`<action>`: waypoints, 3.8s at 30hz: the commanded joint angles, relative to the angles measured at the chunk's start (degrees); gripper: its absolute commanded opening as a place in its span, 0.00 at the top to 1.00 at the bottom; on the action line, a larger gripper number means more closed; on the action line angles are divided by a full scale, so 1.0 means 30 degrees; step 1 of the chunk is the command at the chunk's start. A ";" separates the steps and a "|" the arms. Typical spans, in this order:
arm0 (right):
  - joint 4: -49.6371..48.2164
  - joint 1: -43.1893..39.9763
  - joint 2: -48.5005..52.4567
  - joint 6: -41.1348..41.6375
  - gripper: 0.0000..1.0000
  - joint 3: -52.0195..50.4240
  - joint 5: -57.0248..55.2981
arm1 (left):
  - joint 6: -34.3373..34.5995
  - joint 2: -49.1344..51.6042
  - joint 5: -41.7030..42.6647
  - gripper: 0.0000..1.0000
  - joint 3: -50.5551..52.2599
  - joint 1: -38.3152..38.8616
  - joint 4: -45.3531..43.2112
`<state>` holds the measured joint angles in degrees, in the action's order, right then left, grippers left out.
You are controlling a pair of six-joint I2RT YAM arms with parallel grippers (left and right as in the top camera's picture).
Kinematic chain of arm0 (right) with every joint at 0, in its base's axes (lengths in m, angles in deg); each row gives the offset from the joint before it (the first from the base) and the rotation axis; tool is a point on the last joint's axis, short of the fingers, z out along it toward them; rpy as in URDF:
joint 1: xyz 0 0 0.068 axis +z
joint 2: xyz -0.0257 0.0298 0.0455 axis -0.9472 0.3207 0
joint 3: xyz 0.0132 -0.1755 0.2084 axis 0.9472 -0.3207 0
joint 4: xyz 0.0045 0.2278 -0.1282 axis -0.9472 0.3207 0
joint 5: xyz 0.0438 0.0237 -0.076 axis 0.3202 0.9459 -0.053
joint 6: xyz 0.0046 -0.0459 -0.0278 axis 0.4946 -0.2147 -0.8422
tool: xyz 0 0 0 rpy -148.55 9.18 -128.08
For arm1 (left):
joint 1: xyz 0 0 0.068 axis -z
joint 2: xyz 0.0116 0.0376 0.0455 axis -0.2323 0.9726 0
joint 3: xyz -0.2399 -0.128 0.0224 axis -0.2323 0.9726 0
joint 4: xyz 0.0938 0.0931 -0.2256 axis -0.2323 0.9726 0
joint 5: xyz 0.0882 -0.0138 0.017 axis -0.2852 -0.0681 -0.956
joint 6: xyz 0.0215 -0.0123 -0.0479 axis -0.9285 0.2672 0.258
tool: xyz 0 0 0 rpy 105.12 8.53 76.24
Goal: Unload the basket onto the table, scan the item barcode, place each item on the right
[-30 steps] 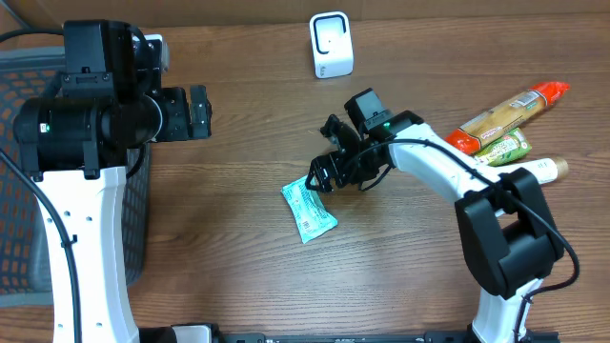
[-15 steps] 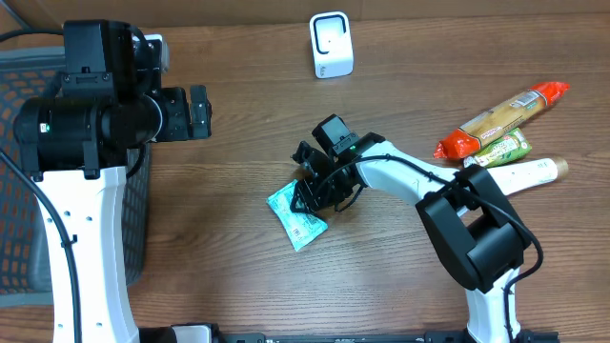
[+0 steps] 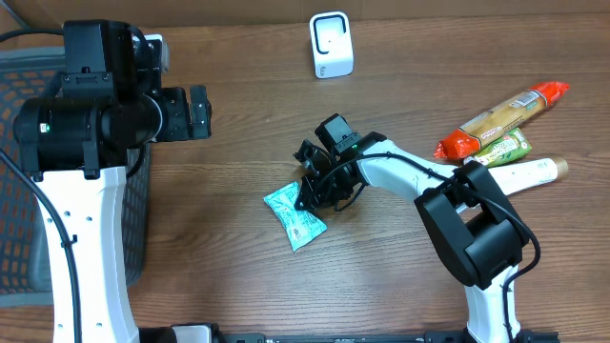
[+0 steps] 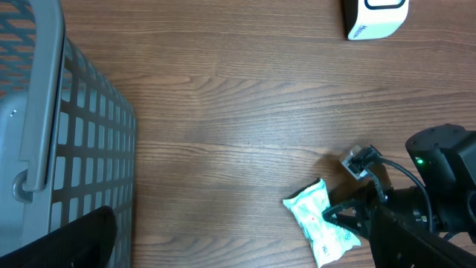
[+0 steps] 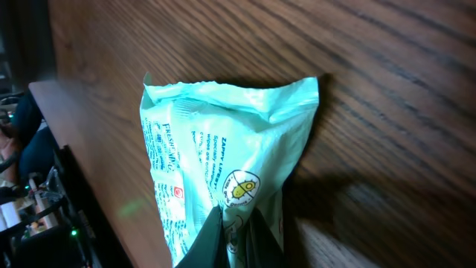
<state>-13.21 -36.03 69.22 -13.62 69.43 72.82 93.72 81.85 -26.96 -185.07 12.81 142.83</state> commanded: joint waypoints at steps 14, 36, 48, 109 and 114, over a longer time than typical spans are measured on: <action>0.1355 -0.5107 -0.7198 0.5741 0.96 0.0160 -0.1982 | -0.0291 0.0073 -0.0124 0.00 0.0073 0.0087 -0.0073; 0.1909 -0.4772 -1.6393 0.8204 0.96 0.0197 -0.8386 | -0.0291 0.0073 -0.0124 0.00 0.0073 0.0087 -0.0073; 0.2827 -0.2484 -1.0171 0.3468 0.96 0.5741 -1.7843 | -0.0291 0.0073 -0.0124 0.00 0.0073 0.0087 -0.0073; 0.0022 -0.1173 -0.3410 -0.4524 0.41 -0.4277 -1.8717 | -0.0291 0.0073 -0.0124 0.00 0.0073 0.0087 -0.0073; 0.0197 -0.1290 -0.3410 -0.3716 0.79 -0.3694 -1.7129 | -0.0291 0.0073 -0.0124 0.00 0.0073 0.0087 -0.0073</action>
<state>-13.21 -39.51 57.09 -27.08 58.13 15.05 93.72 81.85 -26.96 -185.05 12.81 142.85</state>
